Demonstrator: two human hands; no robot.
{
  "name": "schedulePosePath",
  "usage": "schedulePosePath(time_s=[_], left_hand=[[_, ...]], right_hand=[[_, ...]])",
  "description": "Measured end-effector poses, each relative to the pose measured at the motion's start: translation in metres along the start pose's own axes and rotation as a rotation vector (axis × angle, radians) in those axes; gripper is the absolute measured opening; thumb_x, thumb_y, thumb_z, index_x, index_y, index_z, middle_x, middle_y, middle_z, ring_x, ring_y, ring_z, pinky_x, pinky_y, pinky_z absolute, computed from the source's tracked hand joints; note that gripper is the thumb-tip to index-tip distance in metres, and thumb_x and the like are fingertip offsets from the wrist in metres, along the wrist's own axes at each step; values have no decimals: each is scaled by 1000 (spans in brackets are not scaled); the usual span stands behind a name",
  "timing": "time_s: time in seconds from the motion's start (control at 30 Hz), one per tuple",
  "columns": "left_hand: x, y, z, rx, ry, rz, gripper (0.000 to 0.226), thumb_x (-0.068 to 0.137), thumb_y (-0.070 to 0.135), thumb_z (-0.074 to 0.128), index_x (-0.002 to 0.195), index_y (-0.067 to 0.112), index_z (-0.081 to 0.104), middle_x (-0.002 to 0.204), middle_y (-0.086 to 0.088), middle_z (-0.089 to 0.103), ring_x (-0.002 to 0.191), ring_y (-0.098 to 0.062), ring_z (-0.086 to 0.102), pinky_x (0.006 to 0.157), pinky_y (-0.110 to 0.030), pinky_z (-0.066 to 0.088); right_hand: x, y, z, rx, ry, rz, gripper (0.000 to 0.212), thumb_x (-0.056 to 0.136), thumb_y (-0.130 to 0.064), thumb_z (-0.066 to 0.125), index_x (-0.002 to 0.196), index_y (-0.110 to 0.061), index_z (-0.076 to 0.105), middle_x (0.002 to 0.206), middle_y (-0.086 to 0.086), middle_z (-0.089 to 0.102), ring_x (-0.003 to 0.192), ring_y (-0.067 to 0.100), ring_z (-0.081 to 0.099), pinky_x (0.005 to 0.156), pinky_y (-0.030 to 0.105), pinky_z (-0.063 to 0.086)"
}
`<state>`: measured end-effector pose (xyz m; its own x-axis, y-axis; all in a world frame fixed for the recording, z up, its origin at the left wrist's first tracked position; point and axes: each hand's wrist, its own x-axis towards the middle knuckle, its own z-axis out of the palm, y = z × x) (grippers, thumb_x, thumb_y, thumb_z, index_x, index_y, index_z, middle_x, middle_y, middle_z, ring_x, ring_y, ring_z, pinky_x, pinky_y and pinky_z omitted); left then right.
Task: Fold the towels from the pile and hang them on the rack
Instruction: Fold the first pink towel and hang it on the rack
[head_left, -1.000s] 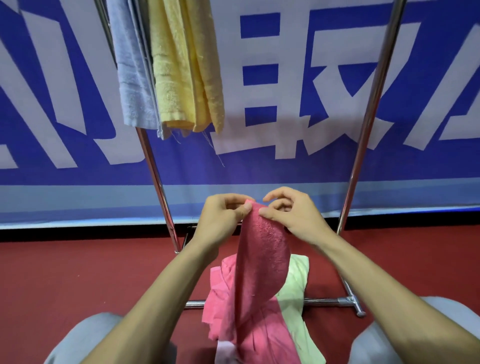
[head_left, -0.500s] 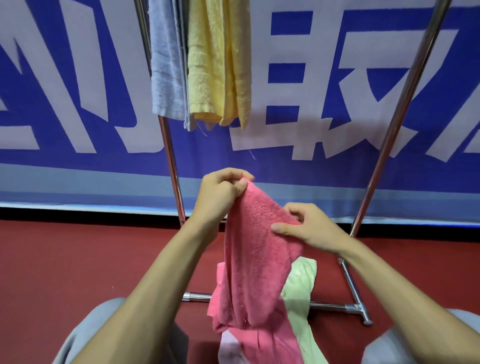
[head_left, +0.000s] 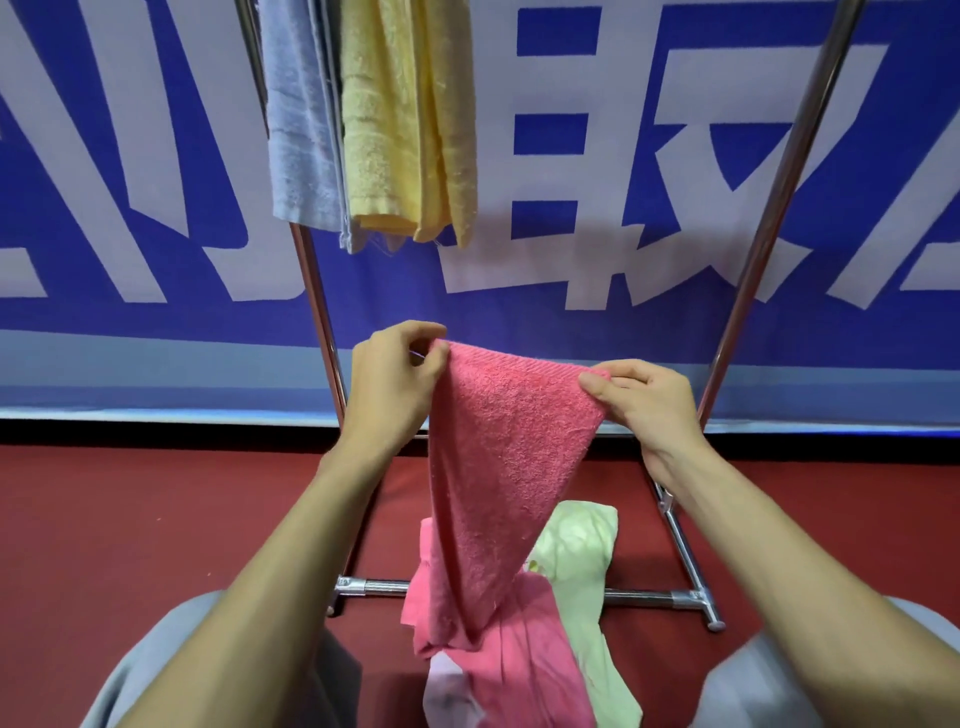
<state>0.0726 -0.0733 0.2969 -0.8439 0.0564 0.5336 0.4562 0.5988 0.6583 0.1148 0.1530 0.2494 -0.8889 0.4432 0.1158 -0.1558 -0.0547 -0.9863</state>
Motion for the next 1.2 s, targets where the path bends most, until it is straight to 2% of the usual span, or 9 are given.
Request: schedulePosePath(time_s=[0.13, 0.27, 0.33, 0.47, 0.63, 0.73, 0.97, 1.13, 1.2], left_hand=[[-3, -3, 8, 167, -91, 126, 28, 93, 17, 57, 117, 8, 67, 106, -9, 71, 100, -22, 64, 87, -21, 39], [-1, -8, 12, 213, -152, 158, 20, 93, 16, 56, 108, 9, 68, 102, -9, 70, 97, -26, 63, 87, -34, 47], [-1, -8, 11, 214, -162, 164, 15, 94, 17, 54, 104, 12, 65, 100, -6, 65, 95, -25, 60, 82, -34, 45], [-2, -1, 5, 210, -183, 193, 13, 95, 16, 50, 102, 12, 60, 99, -5, 58, 94, -25, 58, 80, -34, 43], [18, 21, -25, 263, -122, 235, 25, 99, 18, 44, 111, 10, 64, 99, -7, 53, 93, -31, 57, 78, -36, 43], [45, 39, -54, 268, -48, 282, 23, 98, 16, 44, 106, 9, 64, 102, -10, 57, 95, -32, 57, 81, -40, 46], [91, 95, -109, 272, -17, 334, 22, 100, 16, 42, 107, 7, 60, 96, -10, 64, 86, -26, 59, 71, -31, 42], [108, 140, -142, 41, 226, 406, 21, 98, 14, 47, 110, 6, 62, 103, -9, 67, 88, -19, 59, 82, -37, 51], [111, 152, -149, 51, 237, 437, 21, 98, 12, 47, 109, 5, 63, 103, -9, 66, 88, -18, 59, 82, -35, 50]], right_hand=[[1, -2, -5, 50, 72, 49, 18, 72, 3, 76, 89, 2, 70, 75, 8, 70, 64, 12, 64, 63, 18, 55], [0, -4, -8, 27, 73, 37, 15, 76, 5, 72, 89, -2, 71, 75, 5, 71, 65, 8, 65, 64, 17, 54], [-3, -7, -9, -55, 71, 16, 18, 79, 5, 70, 96, 0, 71, 77, 5, 71, 65, 7, 65, 67, 17, 55], [-2, -27, -11, -231, 78, -69, 15, 78, 2, 72, 85, -10, 74, 77, 5, 72, 72, 13, 68, 75, 30, 58], [6, -86, 4, -258, 133, -222, 21, 70, -8, 81, 68, -27, 72, 74, 0, 74, 73, 13, 70, 82, 39, 59], [6, -126, 19, -253, 131, -310, 20, 71, -10, 81, 69, -28, 72, 74, -3, 73, 74, 12, 70, 82, 40, 59], [3, -206, 38, -400, 203, -537, 9, 81, -15, 73, 80, -22, 69, 77, -10, 66, 81, 8, 65, 86, 37, 55], [0, -274, 49, -354, 260, -700, 2, 85, -16, 69, 87, -18, 68, 85, -3, 69, 83, 9, 64, 76, 27, 54], [0, -292, 50, -383, 268, -746, 4, 86, -15, 68, 87, -17, 71, 85, -3, 70, 83, 9, 65, 79, 28, 54]])
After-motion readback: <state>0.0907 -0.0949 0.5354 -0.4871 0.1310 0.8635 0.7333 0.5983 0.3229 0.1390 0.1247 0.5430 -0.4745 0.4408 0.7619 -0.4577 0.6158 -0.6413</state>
